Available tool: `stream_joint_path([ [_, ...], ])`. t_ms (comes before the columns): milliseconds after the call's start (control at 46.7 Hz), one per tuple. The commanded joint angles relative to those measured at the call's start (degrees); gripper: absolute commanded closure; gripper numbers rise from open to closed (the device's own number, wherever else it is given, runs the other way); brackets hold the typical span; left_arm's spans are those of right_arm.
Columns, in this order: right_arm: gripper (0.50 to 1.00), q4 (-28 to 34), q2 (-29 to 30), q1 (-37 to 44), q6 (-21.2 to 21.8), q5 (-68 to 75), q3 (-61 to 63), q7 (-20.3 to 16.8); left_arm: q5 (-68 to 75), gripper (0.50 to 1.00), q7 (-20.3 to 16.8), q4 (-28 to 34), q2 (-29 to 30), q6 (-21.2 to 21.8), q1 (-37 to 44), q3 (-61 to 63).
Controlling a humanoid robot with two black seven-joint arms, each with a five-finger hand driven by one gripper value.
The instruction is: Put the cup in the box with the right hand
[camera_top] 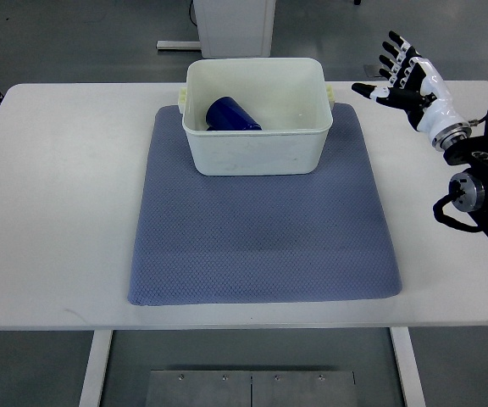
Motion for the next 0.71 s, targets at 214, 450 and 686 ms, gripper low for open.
stream_joint_path([
  [214,0.500,0.36,-0.16,-3.99,0.74,-0.22,3.86,-1.00,0.00,0.500,0.01,0.02,0.00,0.00,0.00,-0.01],
  [450,0.500,0.36,0.19,-6.45,0.74,-0.22,4.83,-0.74,0.00,0.500,0.01,0.02,0.00,0.00,0.00,-0.01],
  [686,0.500,0.36,0.98,-9.97,0.74,-0.13,7.47,-0.65,0.00,0.500,0.01,0.02,0.00,0.00,0.00,-0.01],
])
